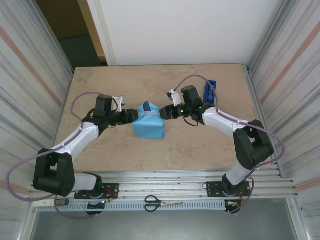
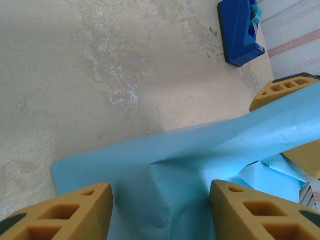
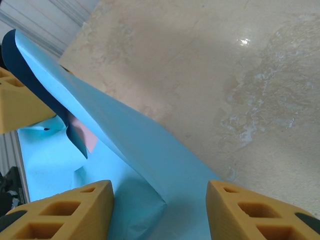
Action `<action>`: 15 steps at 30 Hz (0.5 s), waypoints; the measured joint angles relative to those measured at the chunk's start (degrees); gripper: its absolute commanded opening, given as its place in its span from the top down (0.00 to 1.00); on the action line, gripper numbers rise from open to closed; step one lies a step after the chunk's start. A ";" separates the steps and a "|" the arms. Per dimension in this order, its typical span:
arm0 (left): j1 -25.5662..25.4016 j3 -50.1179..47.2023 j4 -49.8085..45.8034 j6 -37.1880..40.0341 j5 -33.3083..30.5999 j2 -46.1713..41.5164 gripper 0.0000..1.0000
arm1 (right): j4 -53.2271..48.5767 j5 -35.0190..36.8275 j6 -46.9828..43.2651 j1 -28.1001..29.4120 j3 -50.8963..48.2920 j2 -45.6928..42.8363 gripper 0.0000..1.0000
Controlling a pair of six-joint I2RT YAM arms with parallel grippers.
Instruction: Wrap the gift box in paper
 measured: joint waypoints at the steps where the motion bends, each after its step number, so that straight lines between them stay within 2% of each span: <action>1: -0.11 0.00 0.00 0.11 -0.02 0.00 0.46 | -0.11 0.02 0.00 0.02 0.04 0.00 0.47; 10: -0.66 0.00 0.66 0.68 -1.11 0.24 0.48 | -2.58 1.46 -0.44 0.55 1.77 0.28 0.43; 15: -0.74 0.00 1.90 0.70 -1.73 0.92 0.49 | -6.01 1.46 -3.52 1.68 5.29 2.03 0.41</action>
